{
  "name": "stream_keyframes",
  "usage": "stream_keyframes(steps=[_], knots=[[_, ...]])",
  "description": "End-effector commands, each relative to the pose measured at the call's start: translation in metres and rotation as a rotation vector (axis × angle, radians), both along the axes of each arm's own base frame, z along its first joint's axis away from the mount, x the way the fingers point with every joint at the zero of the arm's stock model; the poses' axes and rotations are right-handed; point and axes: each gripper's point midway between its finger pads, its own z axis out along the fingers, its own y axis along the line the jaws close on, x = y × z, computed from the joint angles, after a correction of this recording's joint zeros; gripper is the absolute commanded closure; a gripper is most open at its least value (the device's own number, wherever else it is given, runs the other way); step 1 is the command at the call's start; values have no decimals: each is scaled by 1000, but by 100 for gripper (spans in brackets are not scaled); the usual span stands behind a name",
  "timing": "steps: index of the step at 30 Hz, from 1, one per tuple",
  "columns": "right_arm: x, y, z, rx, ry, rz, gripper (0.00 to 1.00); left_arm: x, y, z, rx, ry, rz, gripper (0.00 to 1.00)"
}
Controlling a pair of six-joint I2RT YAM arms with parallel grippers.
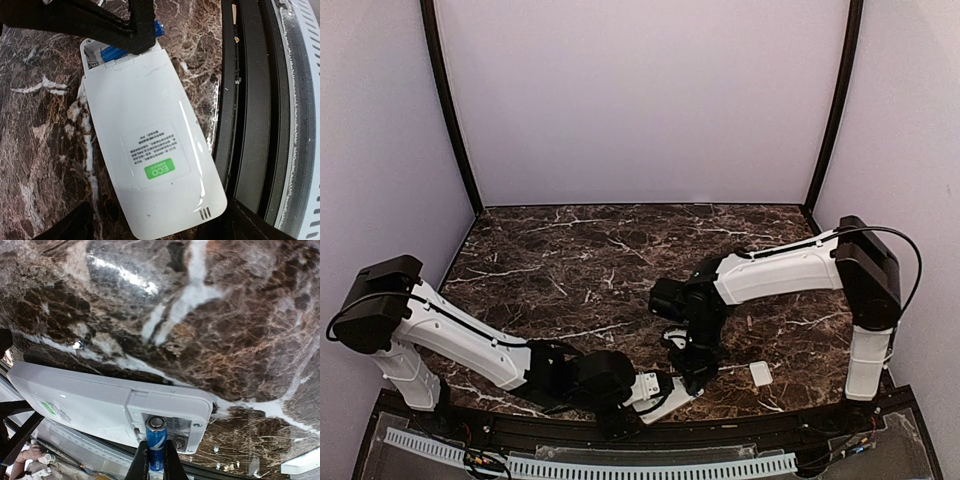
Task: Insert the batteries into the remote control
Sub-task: Hold the remote control without batteries at the center of the board.
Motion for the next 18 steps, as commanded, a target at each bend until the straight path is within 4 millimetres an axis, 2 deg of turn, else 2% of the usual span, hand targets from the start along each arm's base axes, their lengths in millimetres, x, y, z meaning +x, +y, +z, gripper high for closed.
stream_keyframes(steps=[1,13,18], knots=[[0,1,1,-11,31,32,100,2,9,-10,65,-2,23,10],[3,-9,-4,-51,28,8,100,10,13,-14,97,-28,74,24],[12,4,-9,-6,17,-20,100,14,13,-15,94,-40,94,24]])
